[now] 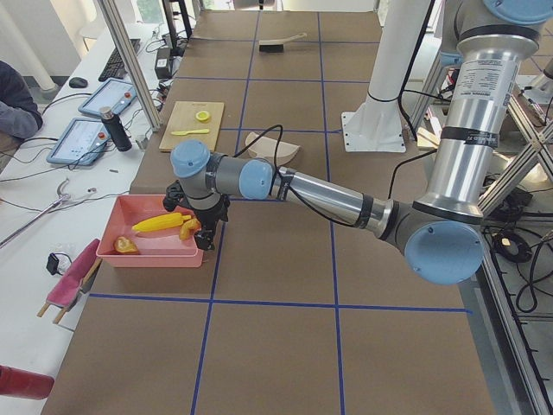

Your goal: Sweep and dump trash into bin

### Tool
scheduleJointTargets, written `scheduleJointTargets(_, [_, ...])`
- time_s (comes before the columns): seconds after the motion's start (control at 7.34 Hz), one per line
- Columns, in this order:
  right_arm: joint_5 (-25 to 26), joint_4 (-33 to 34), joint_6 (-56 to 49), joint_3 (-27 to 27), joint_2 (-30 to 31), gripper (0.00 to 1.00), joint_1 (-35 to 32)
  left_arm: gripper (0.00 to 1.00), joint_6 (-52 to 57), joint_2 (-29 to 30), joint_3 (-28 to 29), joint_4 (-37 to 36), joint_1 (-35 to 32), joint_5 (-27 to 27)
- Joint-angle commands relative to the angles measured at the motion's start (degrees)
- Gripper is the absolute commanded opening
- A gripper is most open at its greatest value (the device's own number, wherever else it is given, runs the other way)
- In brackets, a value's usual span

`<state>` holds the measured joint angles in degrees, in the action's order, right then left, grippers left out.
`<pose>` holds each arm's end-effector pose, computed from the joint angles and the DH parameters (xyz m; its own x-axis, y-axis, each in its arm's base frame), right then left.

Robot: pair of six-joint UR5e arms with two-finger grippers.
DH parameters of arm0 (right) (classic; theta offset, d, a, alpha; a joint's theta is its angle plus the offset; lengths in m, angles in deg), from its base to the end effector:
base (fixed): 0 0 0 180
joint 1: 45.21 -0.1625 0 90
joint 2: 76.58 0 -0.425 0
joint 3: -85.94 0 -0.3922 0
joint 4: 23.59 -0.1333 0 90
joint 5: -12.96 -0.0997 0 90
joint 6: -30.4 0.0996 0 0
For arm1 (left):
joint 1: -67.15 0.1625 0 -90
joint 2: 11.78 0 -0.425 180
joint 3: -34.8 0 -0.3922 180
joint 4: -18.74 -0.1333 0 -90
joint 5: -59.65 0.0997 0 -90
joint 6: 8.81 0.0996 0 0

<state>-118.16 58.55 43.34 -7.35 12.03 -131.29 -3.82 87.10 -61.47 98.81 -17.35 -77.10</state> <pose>0.0324 -0.5182 0.6070 0.7379 0.0290 0.6743 -0.1011 0.9926 0.0679 -0.0078 -0.5530 0.5388 0.6648 0.2174 -0.7147 -0.1539 0.9761 0.1537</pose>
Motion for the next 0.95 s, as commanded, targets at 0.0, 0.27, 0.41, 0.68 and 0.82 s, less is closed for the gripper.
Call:
scheduleJointTargets(0.0, [0.16,-0.23,-0.11,0.83,0.15,1.00,1.44,0.99,-2.68,-4.83,1.08,0.52,-3.56,-0.45])
scheduleJointTargets(0.27, [0.07,-0.23,-0.02,1.01,0.07,1.00,1.44,0.99,-4.54,-4.66,0.91,1.49,-3.57,-0.54])
scheduleJointTargets(0.41, [0.07,-0.23,0.06,1.01,0.07,1.00,1.44,0.99,-4.72,-4.84,0.74,2.19,-3.66,-0.54])
scheduleJointTargets(0.68, [0.07,-0.23,-0.11,0.92,0.24,1.00,1.26,0.99,-4.64,-4.75,0.12,2.28,-4.97,-0.80])
scheduleJointTargets(0.82, [0.07,-0.23,-0.28,0.75,0.42,1.00,1.26,0.99,-4.72,-4.75,0.21,2.72,-5.50,-0.80])
